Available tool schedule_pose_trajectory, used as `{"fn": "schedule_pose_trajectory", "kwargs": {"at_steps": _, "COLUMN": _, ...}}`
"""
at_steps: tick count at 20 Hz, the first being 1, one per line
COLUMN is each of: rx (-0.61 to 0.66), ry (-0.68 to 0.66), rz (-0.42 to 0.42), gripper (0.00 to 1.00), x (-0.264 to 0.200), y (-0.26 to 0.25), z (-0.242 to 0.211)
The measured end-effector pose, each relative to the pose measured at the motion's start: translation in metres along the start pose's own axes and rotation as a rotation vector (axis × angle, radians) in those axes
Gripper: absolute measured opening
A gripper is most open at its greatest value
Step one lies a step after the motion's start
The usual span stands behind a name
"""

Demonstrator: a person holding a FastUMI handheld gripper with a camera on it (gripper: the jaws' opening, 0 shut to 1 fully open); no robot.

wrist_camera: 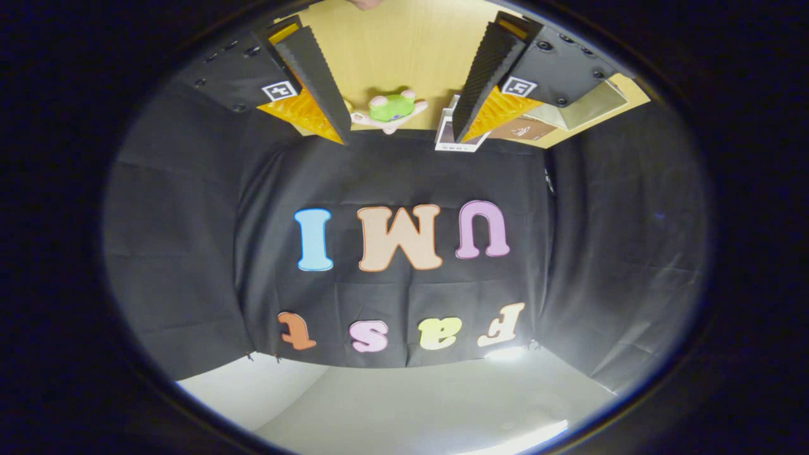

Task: Open the storage box then place both shoes into the box .Put the left shoe in first, then the right shoe, with the right side of both shoes facing outward in a uniform manner.

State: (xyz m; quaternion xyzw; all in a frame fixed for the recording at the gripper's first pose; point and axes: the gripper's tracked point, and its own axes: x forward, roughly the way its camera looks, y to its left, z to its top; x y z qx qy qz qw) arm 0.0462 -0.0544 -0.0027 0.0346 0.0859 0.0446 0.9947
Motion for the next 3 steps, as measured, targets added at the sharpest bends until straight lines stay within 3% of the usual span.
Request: {"fn": "schedule_pose_trajectory", "kwargs": {"at_steps": 3, "rx": 0.007, "ry": 0.000, "rz": -0.008, "gripper": 1.00, "x": -0.0001, "y": -0.0039, "z": 0.0014}}
